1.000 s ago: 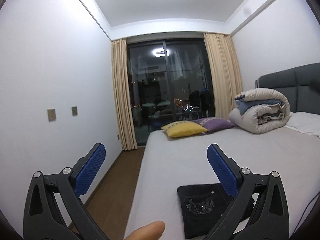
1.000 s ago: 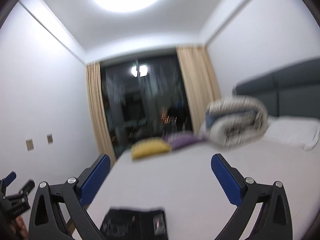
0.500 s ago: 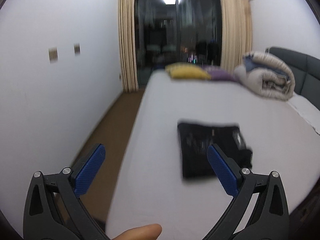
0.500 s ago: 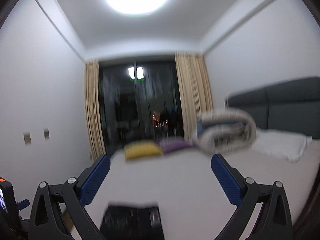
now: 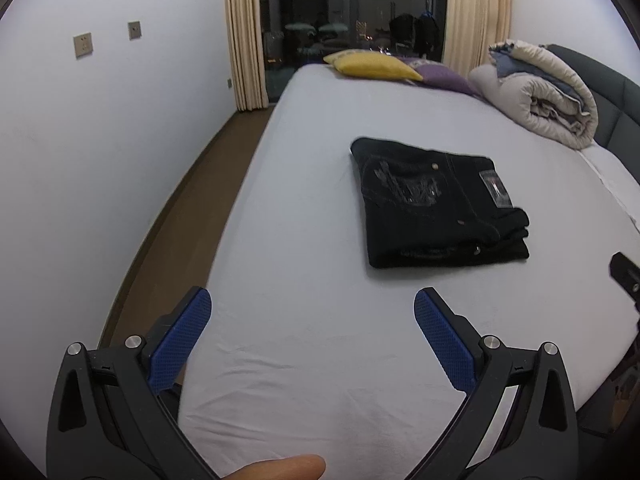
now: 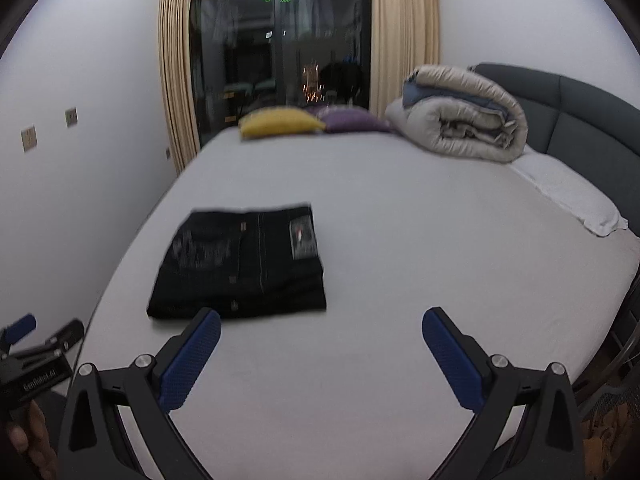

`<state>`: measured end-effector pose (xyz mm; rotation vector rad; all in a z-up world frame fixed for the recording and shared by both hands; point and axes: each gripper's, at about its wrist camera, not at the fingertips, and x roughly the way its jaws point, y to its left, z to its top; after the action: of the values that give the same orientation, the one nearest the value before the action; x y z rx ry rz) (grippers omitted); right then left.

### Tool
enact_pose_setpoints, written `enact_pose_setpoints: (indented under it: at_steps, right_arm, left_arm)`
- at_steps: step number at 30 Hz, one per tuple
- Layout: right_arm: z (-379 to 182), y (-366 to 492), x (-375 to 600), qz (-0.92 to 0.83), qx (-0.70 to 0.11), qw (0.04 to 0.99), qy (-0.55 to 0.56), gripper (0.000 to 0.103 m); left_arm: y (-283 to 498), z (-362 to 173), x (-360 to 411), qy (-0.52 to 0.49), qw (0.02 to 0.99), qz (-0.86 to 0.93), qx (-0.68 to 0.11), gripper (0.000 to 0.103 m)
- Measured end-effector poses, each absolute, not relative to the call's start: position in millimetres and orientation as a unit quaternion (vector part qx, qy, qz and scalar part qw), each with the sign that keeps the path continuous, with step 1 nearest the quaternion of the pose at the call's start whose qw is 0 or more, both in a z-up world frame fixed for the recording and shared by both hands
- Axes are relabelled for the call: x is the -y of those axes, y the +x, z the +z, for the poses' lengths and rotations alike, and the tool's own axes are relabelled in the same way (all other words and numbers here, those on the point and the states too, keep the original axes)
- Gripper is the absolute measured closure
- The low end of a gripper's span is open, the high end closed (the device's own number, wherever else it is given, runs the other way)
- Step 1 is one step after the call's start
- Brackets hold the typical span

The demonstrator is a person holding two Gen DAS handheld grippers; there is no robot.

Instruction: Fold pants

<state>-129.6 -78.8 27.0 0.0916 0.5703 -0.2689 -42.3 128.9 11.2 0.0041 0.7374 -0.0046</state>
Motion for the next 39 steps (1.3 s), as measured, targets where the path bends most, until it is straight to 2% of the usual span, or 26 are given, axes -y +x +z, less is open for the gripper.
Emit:
enact_pose_setpoints:
  at_steps: [14,39]
  right_arm:
    - [2,-114,79,-0.127,-0.333,0.933,0.048,0.000]
    - [-12,-106,65,-0.105,-0.363,0.925,0.041,0.000]
  left_arm:
    - [-20,-16,-112,0.019,0.918,-0.016,-0.397,0.000]
    - [-16,-33,-107,0.013,0.909,-0.016,-0.416,0.000]
